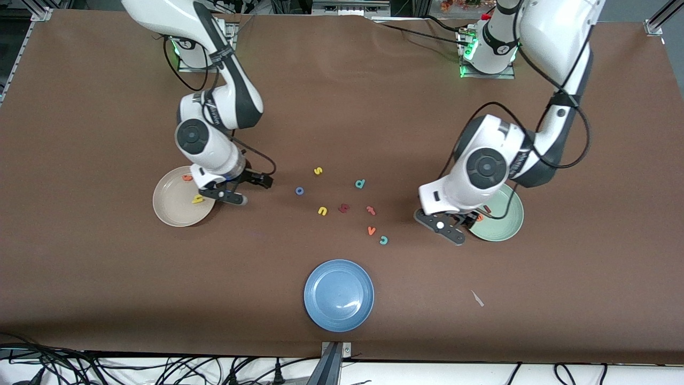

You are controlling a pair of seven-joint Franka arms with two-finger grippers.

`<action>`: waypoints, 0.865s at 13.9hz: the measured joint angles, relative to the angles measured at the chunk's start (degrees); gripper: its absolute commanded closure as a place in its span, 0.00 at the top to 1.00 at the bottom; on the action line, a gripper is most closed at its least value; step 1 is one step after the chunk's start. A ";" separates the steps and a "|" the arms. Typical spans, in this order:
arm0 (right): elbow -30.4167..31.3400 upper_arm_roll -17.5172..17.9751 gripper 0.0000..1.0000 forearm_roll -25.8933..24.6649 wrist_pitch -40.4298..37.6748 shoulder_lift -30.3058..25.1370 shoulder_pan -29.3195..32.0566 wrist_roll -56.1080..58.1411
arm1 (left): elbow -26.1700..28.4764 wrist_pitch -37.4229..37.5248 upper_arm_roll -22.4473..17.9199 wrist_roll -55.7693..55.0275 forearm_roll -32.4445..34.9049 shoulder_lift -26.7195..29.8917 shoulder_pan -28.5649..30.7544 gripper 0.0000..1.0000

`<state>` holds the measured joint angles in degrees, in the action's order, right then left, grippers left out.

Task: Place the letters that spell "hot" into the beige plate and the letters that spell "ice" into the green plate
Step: 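Reach the blue o with the right gripper while the left gripper reaches c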

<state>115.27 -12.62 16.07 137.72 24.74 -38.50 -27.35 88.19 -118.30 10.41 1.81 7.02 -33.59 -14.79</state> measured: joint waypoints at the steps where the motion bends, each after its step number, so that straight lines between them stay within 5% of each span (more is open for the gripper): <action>1: -0.47 0.70 1.00 0.01 1.18 0.75 -0.77 -0.37 | -1.79 -0.02 0.01 -3.76 -0.06 -1.36 -0.88 1.00; 6: -0.75 1.24 1.00 0.01 7.47 4.51 -6.15 -2.04 | -8.70 -0.21 -0.09 -9.37 -0.17 -6.50 -1.81 1.00; 12: -3.71 1.26 1.00 0.01 11.42 9.82 -7.90 -2.05 | -10.77 -5.58 0.01 14.84 -0.18 -10.79 -2.45 1.00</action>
<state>111.56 -11.35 16.07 149.14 34.56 -46.40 -29.40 77.41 -123.88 10.41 16.65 6.84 -44.38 -17.24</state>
